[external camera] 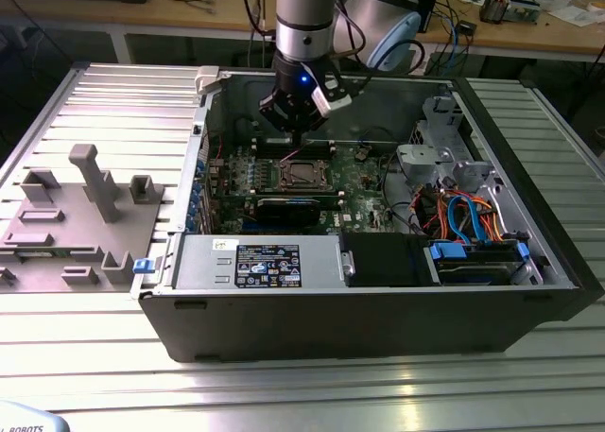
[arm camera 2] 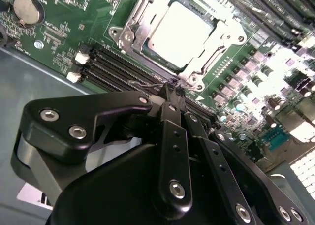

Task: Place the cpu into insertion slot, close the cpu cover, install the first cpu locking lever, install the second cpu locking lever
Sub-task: 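Install the first cpu locking lever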

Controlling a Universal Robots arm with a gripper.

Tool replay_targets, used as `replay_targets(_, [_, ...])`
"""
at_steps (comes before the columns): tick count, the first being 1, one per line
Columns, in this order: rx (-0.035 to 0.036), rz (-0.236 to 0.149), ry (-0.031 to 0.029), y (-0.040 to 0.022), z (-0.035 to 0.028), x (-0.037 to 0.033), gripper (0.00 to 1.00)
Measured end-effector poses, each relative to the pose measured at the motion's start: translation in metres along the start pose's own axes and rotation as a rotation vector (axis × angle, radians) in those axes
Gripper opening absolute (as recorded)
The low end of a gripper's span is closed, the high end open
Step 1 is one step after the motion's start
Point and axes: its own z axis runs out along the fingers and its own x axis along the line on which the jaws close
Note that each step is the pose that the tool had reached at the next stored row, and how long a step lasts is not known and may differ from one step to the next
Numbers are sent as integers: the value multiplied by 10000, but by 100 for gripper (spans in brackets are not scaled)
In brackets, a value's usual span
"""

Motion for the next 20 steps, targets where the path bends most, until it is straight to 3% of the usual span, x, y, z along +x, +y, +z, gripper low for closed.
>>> replay_targets(6, [2,-75,3,99,88,-1,11])
replay_targets(11, [13,-76,4,103,121,1,11])
replay_targets(13, [118,-79,-37,105,121,38,11])
replay_targets(18, [281,-82,-175,111,115,125,11])
replay_targets(20, [344,-83,-182,110,115,131,11])
